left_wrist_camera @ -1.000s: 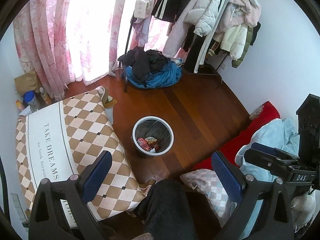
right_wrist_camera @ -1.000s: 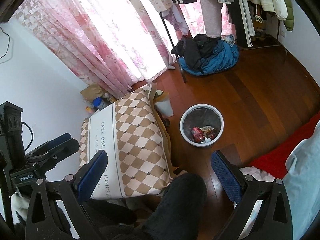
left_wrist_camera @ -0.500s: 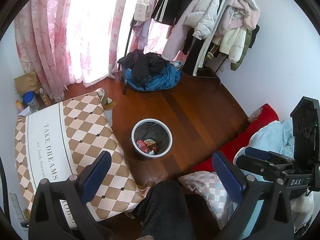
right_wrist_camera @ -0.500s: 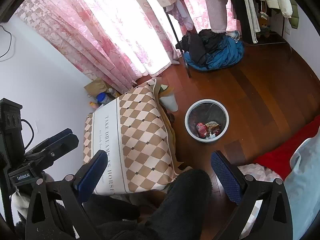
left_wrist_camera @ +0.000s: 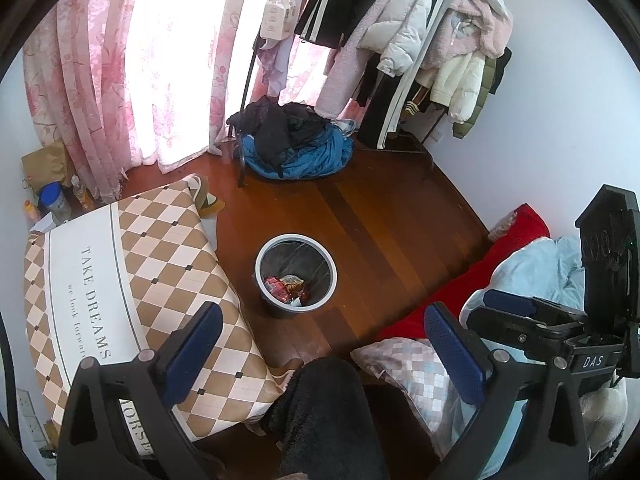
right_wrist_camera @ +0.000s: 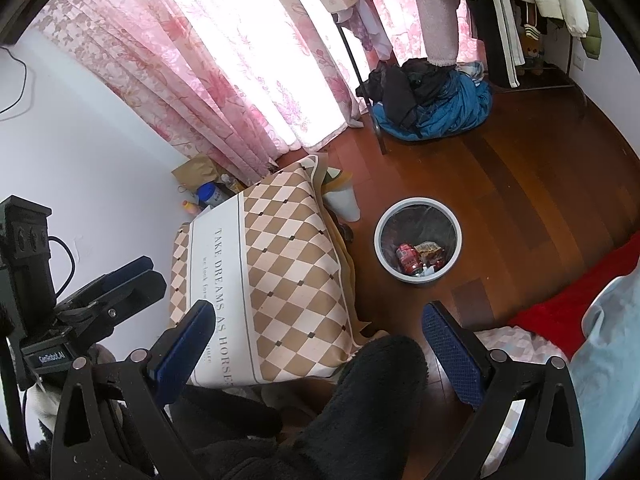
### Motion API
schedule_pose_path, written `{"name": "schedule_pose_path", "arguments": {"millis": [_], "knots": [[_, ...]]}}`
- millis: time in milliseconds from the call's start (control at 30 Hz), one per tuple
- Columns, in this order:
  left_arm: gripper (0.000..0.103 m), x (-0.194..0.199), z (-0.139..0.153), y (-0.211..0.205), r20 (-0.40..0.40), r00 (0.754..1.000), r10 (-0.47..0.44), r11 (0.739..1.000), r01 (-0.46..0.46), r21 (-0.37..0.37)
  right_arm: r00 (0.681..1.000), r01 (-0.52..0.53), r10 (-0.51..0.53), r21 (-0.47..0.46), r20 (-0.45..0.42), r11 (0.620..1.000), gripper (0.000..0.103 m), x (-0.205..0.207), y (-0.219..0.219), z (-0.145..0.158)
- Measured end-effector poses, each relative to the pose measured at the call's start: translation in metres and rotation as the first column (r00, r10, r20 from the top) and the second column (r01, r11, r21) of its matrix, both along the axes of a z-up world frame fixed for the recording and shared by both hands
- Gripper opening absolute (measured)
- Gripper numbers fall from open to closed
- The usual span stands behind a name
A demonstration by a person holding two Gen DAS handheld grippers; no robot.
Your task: Collect trash
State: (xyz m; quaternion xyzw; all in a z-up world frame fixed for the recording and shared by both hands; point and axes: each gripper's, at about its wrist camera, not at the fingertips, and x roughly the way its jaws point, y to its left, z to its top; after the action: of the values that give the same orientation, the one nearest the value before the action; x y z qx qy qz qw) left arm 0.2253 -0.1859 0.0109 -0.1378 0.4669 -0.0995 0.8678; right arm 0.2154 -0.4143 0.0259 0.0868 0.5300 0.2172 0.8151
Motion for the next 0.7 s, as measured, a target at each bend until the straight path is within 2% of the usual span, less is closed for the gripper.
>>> {"name": "schedule_pose_path", "arguments": {"millis": [700], "knots": [[0.103, -0.0022, -0.0056, -0.0043, -0.007, 1.0, -0.014, 0.999, 0.014, -0.043, 1.0, -0.003, 0.003, 0.002, 0.001, 1.0, 0.103, 0.0007, -0.0013, 0.0029]]}}
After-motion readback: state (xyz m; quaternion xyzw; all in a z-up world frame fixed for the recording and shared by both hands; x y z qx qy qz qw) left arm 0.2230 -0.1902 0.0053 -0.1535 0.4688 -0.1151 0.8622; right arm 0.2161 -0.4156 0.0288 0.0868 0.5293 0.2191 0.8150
